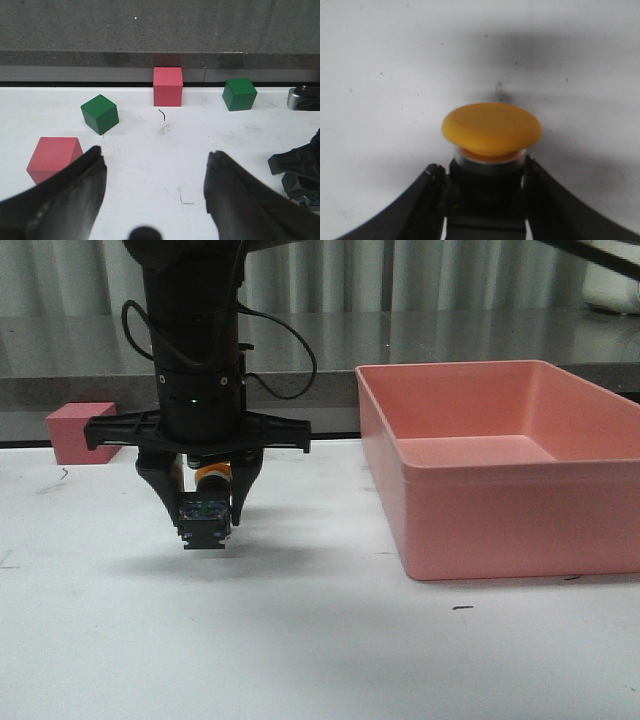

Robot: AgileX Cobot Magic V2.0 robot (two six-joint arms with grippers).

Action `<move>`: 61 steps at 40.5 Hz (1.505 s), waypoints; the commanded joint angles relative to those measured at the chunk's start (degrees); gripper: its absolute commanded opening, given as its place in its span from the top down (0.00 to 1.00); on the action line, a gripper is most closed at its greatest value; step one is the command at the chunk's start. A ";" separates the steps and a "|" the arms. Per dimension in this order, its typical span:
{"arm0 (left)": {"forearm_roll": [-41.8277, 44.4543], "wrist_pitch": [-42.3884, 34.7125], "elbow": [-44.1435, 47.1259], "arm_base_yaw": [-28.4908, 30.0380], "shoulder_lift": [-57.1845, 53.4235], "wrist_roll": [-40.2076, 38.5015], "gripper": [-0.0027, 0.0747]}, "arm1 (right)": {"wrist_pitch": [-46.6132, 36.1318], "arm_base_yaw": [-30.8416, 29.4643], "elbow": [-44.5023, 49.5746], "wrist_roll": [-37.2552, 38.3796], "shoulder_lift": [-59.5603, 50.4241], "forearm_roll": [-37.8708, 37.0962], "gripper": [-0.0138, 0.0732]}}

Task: Place and stand button with both arms
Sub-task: 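Lift the button out of the bin and carry it toward the left arm, then lower the button onto the table, open the right gripper, withdraw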

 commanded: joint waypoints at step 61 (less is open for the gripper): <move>-0.39 -4.17 -1.68 -0.04 0.24 -0.05 0.43 | -6.36 0.92 -2.77 -1.13 -1.93 2.76 0.26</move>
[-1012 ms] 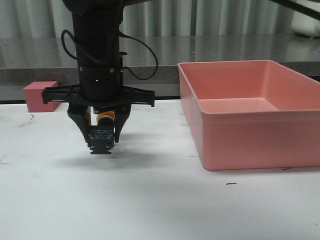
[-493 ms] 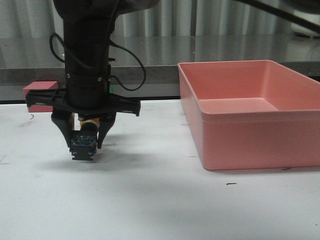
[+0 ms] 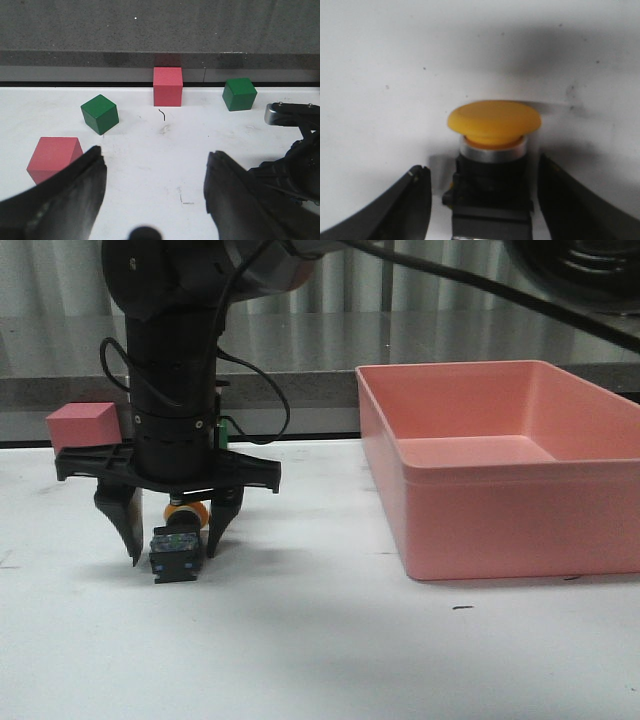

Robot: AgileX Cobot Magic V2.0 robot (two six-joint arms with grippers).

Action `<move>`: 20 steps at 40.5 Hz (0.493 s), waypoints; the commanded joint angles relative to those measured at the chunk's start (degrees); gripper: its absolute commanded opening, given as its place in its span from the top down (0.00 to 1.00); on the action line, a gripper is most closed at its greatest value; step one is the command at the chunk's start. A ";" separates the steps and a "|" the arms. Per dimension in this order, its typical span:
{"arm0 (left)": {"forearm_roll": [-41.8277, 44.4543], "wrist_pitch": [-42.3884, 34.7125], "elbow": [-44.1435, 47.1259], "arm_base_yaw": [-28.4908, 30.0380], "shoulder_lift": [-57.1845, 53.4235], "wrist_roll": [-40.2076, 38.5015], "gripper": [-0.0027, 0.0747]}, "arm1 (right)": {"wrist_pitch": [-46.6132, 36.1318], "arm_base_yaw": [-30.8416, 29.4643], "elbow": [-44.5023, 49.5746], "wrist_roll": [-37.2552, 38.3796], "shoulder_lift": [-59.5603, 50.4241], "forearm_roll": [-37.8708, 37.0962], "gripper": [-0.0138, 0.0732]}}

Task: Place and stand button with both arms
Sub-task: 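Lower the button onto the table, open the right gripper, withdraw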

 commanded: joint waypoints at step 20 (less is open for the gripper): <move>-0.39 -4.17 -1.68 -0.04 0.24 -0.05 0.43 | 12.41 -0.25 -4.74 -22.32 -22.03 -4.78 0.26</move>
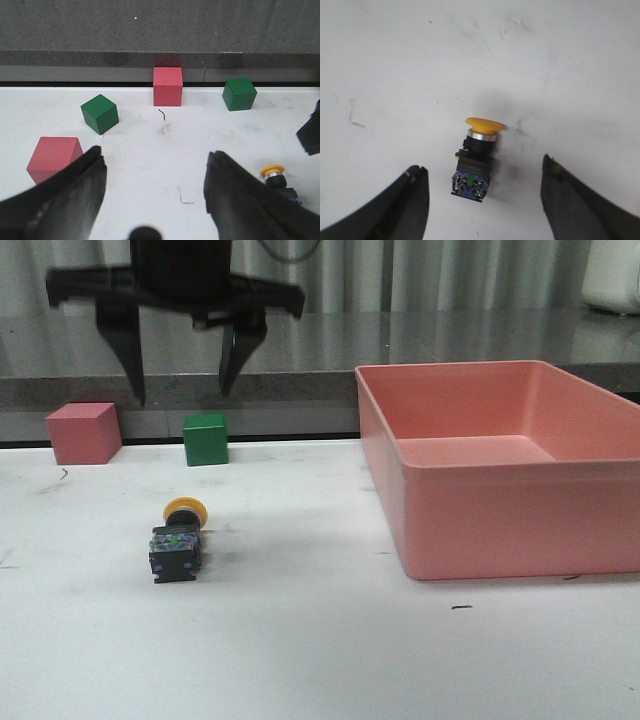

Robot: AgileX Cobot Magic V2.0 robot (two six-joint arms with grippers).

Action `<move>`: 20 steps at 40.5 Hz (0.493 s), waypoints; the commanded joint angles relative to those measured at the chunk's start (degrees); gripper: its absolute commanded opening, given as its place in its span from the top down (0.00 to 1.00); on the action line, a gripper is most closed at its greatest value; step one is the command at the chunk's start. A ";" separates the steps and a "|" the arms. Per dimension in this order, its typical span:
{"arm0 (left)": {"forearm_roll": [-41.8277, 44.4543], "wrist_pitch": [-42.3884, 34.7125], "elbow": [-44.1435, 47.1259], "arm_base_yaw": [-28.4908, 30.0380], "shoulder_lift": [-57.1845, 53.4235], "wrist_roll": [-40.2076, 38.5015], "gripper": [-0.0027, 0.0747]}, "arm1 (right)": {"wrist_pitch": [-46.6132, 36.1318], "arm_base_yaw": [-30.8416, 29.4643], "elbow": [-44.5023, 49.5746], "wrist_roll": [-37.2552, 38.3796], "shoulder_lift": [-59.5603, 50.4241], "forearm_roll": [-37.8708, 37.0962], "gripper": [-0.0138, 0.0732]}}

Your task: Place and stand button with both arms

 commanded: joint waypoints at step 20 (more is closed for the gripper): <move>-0.39 -4.17 -1.68 -0.04 0.24 -0.05 0.43 | -0.24 -10.14 26.15 -31.42 -34.04 12.24 0.27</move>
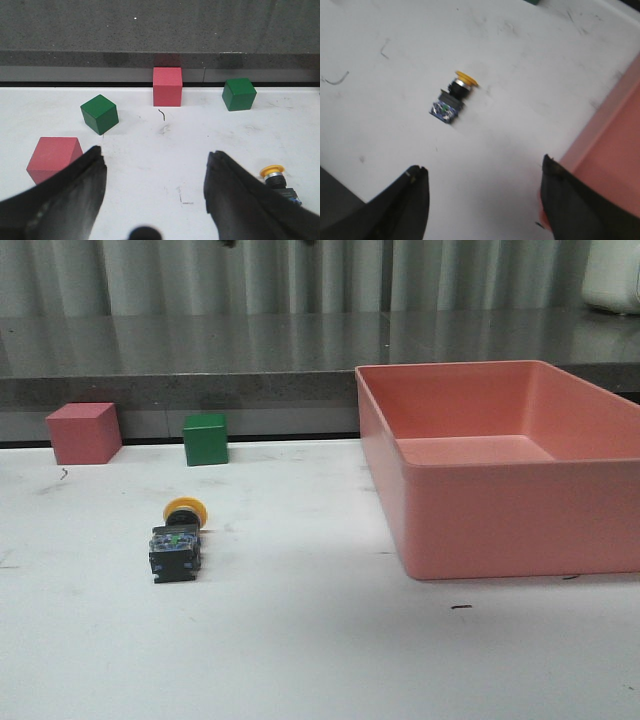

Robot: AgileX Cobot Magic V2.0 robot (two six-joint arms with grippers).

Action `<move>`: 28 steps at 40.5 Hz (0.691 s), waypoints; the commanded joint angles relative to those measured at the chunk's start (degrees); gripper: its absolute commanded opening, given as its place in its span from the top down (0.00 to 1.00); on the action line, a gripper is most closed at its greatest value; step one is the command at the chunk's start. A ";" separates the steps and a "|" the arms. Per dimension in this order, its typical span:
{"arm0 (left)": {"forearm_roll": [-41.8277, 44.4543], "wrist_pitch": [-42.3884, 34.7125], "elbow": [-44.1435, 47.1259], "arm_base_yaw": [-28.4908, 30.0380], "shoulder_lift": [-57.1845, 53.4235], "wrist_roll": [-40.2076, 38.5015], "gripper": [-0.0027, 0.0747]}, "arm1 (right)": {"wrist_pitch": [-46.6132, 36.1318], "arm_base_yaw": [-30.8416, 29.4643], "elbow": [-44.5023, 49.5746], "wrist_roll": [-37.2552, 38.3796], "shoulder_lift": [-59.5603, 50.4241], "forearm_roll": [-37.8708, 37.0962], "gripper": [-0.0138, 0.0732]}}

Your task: Place and stand button with both arms

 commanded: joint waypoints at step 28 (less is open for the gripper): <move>-0.39 -4.17 -1.68 -0.04 0.24 -0.05 0.43 | -24.83 -24.68 57.31 -20.41 -55.11 16.40 0.27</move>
